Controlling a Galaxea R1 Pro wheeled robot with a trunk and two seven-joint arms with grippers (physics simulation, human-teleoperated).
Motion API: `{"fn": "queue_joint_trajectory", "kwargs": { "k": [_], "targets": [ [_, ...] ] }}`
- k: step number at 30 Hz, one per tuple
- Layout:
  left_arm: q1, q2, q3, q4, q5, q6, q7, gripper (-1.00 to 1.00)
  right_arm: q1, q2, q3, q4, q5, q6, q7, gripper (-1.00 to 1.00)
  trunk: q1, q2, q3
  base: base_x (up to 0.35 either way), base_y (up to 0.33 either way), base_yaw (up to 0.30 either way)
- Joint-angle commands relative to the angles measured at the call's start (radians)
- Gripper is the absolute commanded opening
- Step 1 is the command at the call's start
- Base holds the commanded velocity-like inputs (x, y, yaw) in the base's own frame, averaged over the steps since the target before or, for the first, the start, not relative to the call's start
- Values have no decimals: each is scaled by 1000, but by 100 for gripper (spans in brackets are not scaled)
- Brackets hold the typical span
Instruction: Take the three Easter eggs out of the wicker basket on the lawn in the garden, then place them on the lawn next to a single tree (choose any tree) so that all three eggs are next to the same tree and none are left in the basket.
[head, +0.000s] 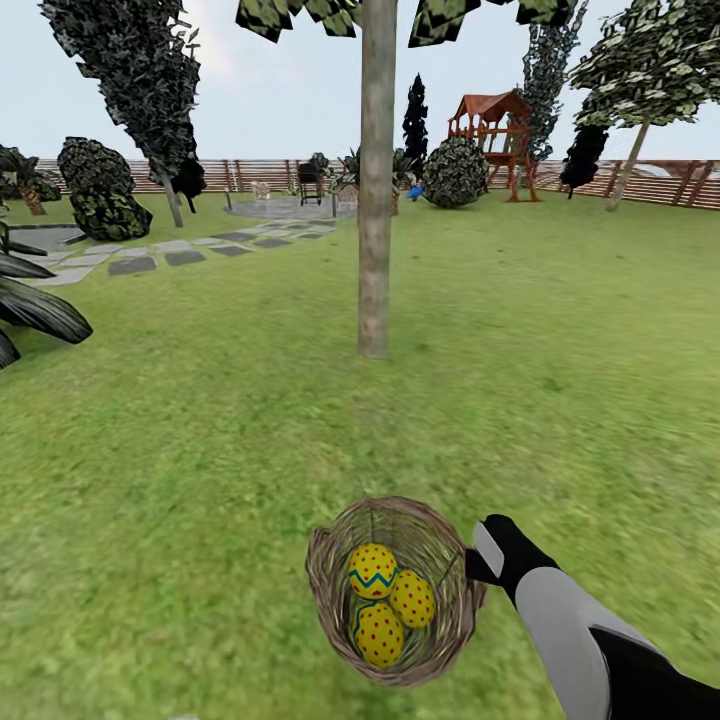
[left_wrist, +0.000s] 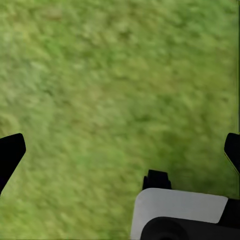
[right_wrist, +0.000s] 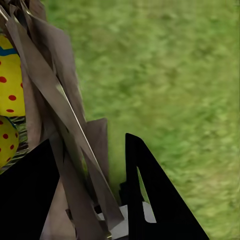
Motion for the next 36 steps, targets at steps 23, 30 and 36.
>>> {"fn": "queue_joint_trajectory", "kwargs": {
  "k": [23, 30, 36],
  "targets": [
    [1, 2, 1, -5, 2, 7, -5, 100, -1, 1, -6, -2, -4, 3, -4, -100, 1, -1, -1, 332, -115, 0],
    [1, 2, 1, -5, 3, 7, -6, 100, -1, 1, -6, -2, -5, 3, -3, -100, 1, -1, -1, 308, -183, 0],
    [0, 2, 1, -5, 4, 8, -6, 100, -1, 1, -6, -2, -4, 3, -3, -100, 1, -1, -1, 310, -175, 0]
  ]
}}
